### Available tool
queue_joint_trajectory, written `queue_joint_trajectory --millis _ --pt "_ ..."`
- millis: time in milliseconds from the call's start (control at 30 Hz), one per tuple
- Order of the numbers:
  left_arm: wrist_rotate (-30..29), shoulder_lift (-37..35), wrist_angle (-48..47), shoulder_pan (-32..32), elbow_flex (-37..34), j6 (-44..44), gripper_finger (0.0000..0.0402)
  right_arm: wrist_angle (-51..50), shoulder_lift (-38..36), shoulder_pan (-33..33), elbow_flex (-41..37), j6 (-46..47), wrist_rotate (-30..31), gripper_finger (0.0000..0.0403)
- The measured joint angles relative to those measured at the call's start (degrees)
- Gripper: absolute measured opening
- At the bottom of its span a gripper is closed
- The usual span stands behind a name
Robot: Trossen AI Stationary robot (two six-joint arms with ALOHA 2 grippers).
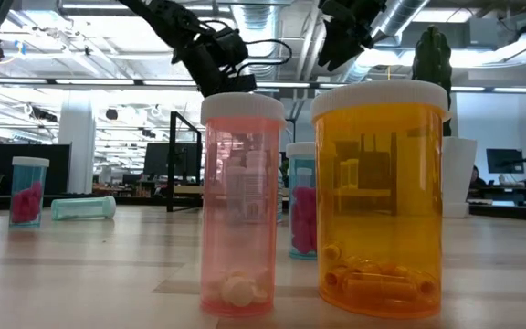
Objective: Pick and place medicine bottles onto shelf by color
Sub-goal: Put the blue pill bottle on the shelf
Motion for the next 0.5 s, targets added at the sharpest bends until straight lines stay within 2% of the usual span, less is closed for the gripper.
queue_joint_trajectory --millis 233,367,500 --pt "-1.92 -2.77 -9.93 -3.41 5.74 -1.38 0.0139 -0.01 0.00 0.00 0.00 0.01 0.00 0.0270" --pt "-3.20 -5.38 -13.99 -7.48 6.00 -1.56 0.0139 -0.01 0.00 0.00 0.00 0.01 0.00 0.0270" --pt "-7.31 -7.26 -19.11 -11.91 5.98 -6.07 0.0139 -0.01 0.00 0.00 0.00 0.01 0.00 0.0270"
